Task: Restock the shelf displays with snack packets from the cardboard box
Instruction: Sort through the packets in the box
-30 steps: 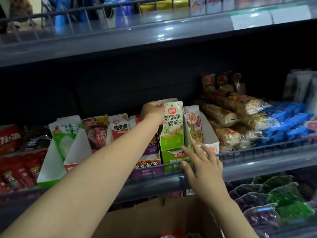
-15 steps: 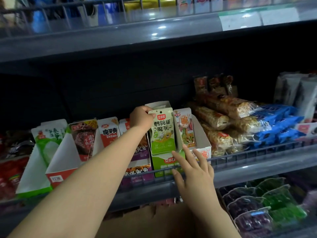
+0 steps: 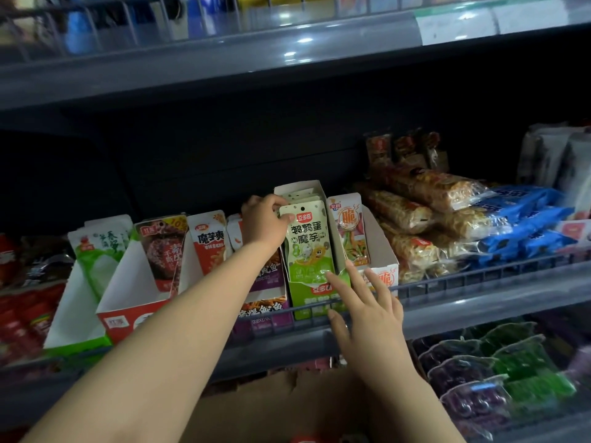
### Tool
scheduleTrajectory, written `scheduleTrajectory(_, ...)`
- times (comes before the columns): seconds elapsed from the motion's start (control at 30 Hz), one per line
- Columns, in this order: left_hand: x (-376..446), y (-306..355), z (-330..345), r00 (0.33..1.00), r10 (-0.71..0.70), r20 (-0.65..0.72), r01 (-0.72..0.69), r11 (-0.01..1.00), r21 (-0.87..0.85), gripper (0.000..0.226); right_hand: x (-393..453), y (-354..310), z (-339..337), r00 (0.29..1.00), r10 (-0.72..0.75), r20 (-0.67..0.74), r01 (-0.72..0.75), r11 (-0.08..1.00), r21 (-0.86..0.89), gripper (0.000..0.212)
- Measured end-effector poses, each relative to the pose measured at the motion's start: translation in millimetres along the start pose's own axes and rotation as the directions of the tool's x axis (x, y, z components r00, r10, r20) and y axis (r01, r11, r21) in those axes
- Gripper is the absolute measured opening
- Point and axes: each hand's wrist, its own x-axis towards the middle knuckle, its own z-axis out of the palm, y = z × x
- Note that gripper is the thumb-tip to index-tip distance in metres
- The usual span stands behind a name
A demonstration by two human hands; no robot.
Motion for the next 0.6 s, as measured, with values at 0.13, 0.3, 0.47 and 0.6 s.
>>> scheduleTrajectory(0.13,-20.0,7.7,-9.2,1.000,-0.008,-0.004,0.007,0.999,-0.047,0.031,-2.8,-1.2,-4.6,0.998,0.007,0.063,-0.003,0.998,-0.070,0.057)
scheduleTrajectory(0.3,-70.2,8.6,-25.9,1.000,-0.001,0.004,0.002,0.980,-0.197,0.026,-12.7,-10.1,-8.7,0.998,-0.043,0.045,0.043,0.999,0.004,0.058)
scheduleTrajectory(0.47,-135.1,-2.6,-50.4,1.000,-0.029,0.013,0.031,0.968,-0.248,0.021,-31.1,-22.6,-9.4,0.989,-0.145,0.022,0.142,0.984,0.111,0.053)
scheduleTrajectory(0.6,-183.7,-27.9,-62.5,0.997,-0.073,0.029,0.078,0.958,-0.277,0.017,-53.8,-29.3,-4.0,0.984,-0.143,0.109,0.125,0.981,0.151,0.049)
